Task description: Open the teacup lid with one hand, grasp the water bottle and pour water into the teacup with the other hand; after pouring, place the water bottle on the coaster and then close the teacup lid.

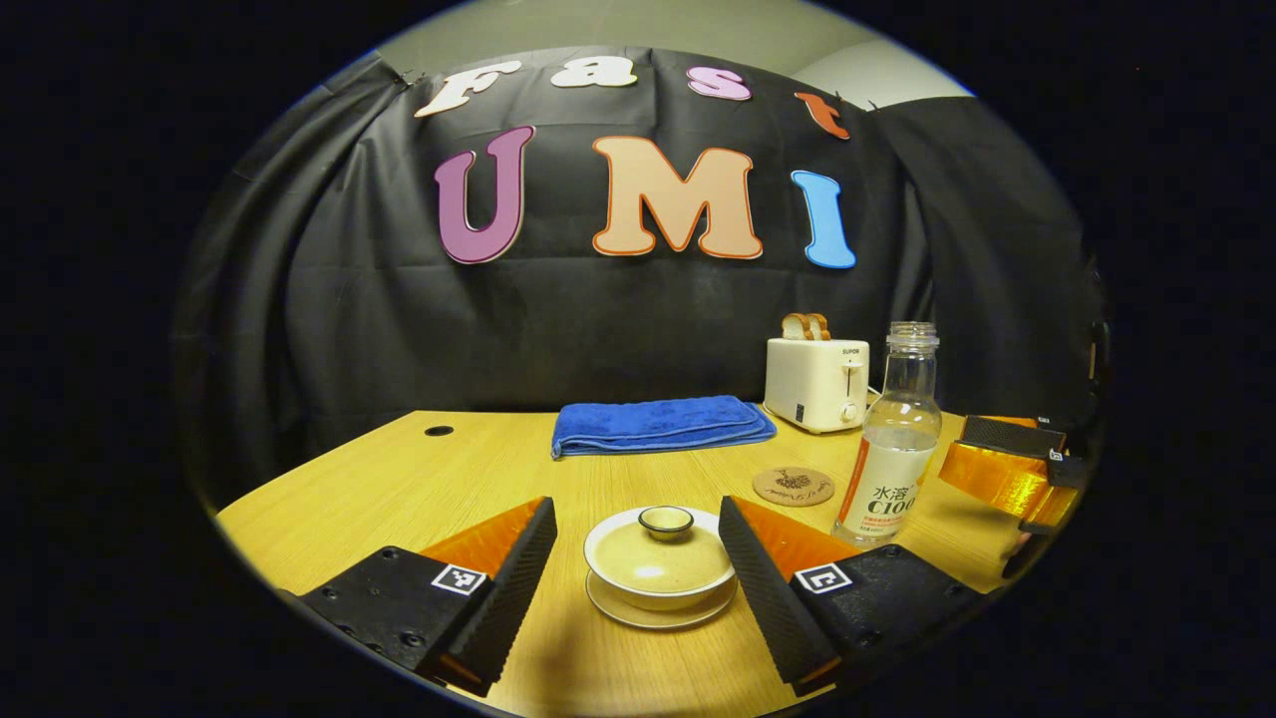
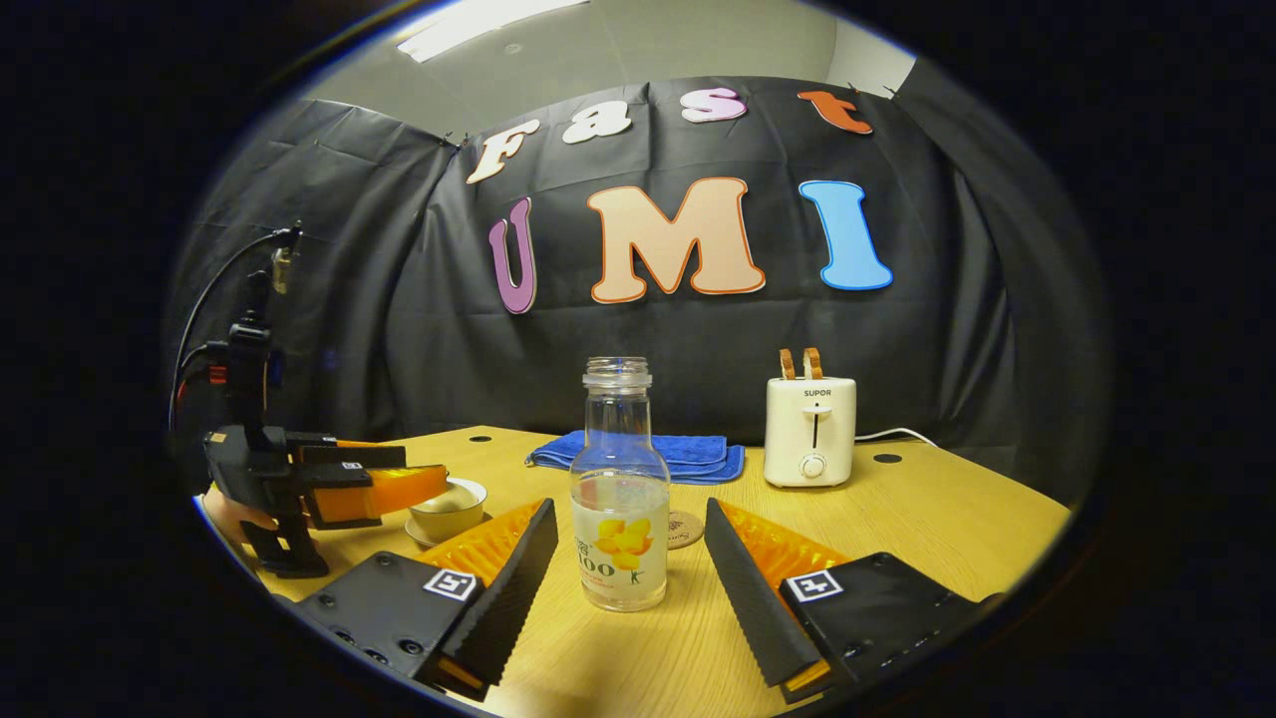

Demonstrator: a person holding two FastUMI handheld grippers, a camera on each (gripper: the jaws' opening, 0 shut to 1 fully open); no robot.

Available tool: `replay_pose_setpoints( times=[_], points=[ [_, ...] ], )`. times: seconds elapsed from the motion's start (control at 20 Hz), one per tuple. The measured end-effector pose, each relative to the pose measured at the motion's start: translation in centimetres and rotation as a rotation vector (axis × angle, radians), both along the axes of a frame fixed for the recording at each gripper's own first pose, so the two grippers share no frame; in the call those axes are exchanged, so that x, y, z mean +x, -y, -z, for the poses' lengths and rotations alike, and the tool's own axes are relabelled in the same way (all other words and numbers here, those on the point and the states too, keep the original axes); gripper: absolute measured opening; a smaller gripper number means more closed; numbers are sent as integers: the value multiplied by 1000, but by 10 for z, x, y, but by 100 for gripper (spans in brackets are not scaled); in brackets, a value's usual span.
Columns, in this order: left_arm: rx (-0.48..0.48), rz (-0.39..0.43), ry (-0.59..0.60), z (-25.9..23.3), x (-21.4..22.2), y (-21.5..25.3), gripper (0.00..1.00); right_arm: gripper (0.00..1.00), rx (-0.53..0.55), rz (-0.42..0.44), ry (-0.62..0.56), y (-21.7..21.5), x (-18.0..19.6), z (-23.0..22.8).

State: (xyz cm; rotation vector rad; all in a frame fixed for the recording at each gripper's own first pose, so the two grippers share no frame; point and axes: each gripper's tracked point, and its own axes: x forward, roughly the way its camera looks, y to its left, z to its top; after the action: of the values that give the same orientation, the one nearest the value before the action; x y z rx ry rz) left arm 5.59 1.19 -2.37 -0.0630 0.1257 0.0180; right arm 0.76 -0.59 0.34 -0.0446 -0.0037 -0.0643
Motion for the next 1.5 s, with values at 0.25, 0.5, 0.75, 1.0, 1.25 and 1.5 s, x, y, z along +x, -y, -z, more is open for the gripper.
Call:
replay_pose_setpoints(
  times=[0.25,0.5,0.75,1.0,1.25,1.5],
  points=[
    [5,25,-37,7,8,4,96,96,0,-2,0,0,0,-1],
    [9,50,-67,13,12,8,86,99,1,-2,-1,0,0,0],
    [12,56,-63,11,15,10,75,95,0,-4,-1,1,1,-1],
    [16,65,-55,12,18,12,52,96,0,2,-1,1,1,0],
    [28,71,-50,11,21,14,36,92,1,1,-1,1,2,-1],
    [38,70,-46,10,20,14,27,96,1,1,-1,2,2,-1]
  ],
)
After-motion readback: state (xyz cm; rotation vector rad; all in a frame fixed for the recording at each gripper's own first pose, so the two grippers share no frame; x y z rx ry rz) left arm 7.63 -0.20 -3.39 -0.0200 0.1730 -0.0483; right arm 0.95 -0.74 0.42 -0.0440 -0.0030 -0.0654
